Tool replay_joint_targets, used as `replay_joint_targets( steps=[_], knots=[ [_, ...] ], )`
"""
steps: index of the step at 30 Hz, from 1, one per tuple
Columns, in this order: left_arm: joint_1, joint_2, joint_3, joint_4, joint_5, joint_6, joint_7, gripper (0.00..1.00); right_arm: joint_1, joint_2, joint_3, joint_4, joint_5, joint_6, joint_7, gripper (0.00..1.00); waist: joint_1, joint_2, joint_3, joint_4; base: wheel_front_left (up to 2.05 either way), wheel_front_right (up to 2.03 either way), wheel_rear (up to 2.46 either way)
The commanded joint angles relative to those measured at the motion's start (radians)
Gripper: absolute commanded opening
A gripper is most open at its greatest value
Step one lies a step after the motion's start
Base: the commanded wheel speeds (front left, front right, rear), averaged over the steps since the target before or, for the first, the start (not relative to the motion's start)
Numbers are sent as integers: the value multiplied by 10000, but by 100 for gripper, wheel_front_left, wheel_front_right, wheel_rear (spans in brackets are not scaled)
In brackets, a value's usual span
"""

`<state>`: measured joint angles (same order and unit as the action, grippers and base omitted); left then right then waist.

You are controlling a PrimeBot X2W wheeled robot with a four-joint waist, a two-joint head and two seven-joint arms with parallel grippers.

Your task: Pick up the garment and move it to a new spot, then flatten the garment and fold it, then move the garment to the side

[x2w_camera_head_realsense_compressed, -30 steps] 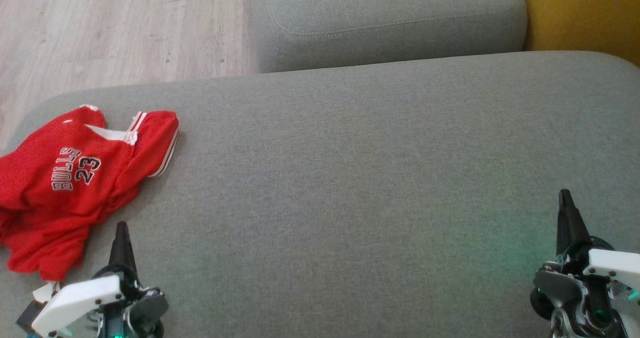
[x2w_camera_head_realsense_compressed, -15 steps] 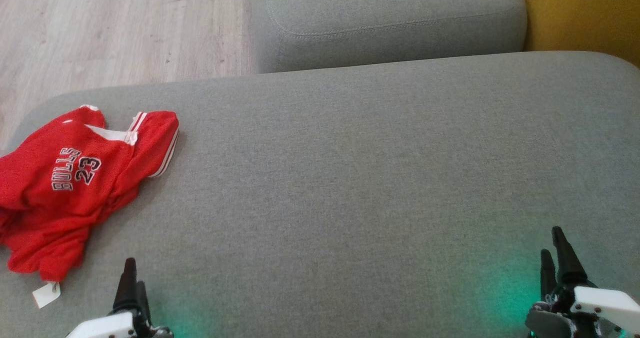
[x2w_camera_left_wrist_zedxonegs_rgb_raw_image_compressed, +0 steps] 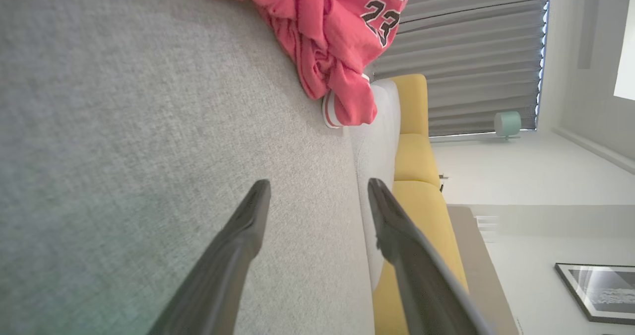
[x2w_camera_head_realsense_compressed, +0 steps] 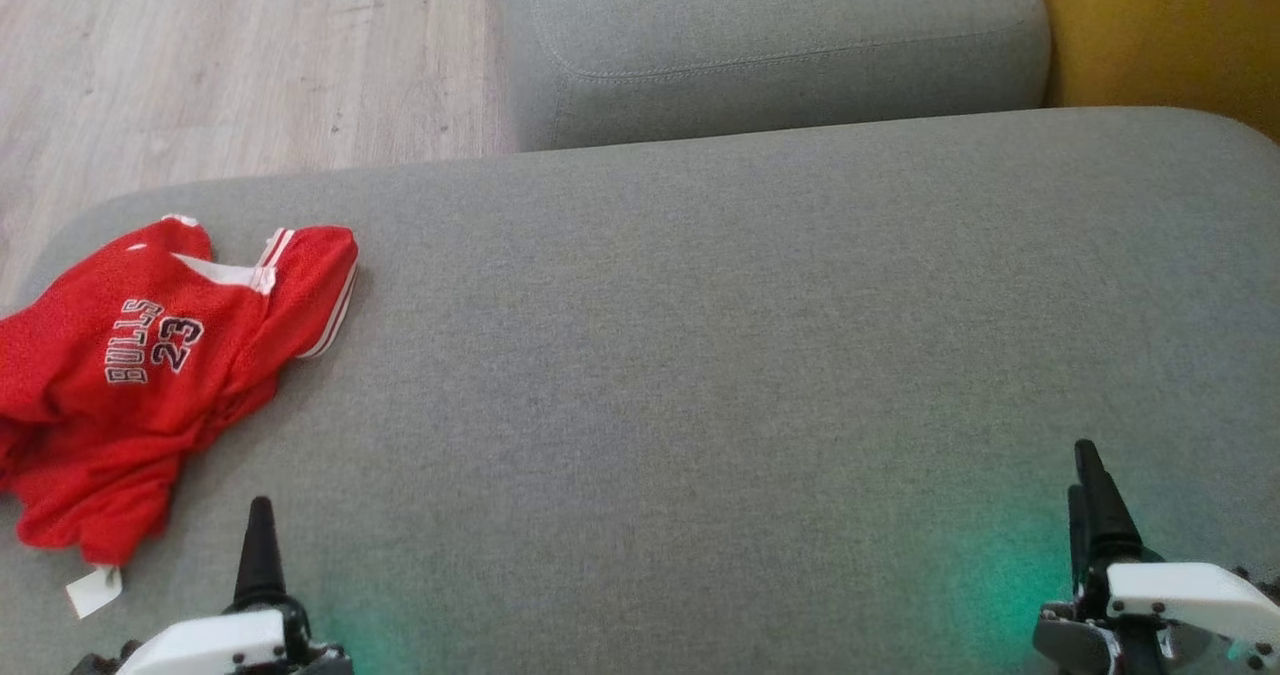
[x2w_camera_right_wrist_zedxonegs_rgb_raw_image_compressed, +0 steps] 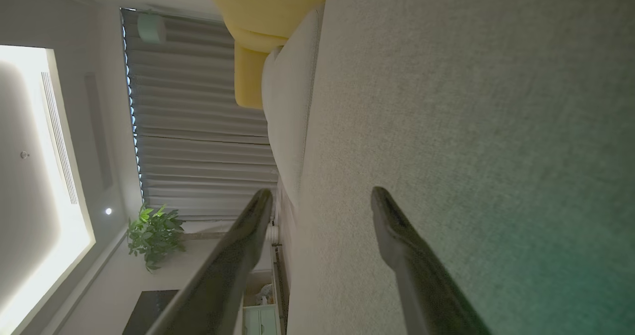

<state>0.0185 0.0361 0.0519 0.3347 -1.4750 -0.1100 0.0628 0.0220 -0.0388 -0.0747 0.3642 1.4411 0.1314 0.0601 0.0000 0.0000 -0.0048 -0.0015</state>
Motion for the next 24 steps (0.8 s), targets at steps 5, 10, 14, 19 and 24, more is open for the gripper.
replay_joint_targets(
  steps=[5,10,14,19,24],
  knots=[
    [-346,69,-120,-591,954,210,-240,100,-455,-38,223,-499,-1049,-1,-235,100,0,0,-61,-9,0,0,0],
    [-281,72,-265,-732,1711,314,-388,100,-433,-41,415,-629,-1790,-2,-382,100,0,0,-124,-19,0,0,0],
    [-248,75,-398,-853,2343,425,-507,100,-406,-44,587,-714,-2350,-2,-500,100,0,0,-180,-18,0,0,0],
    [-187,79,-556,-992,3049,561,-656,100,-370,-48,784,-806,-3021,-2,-648,100,0,0,-275,-10,0,0,0],
    [-117,82,-658,-1091,3740,662,-804,100,-348,-52,950,-866,-3686,-3,-795,100,0,0,-359,-11,0,0,0]
  ],
)
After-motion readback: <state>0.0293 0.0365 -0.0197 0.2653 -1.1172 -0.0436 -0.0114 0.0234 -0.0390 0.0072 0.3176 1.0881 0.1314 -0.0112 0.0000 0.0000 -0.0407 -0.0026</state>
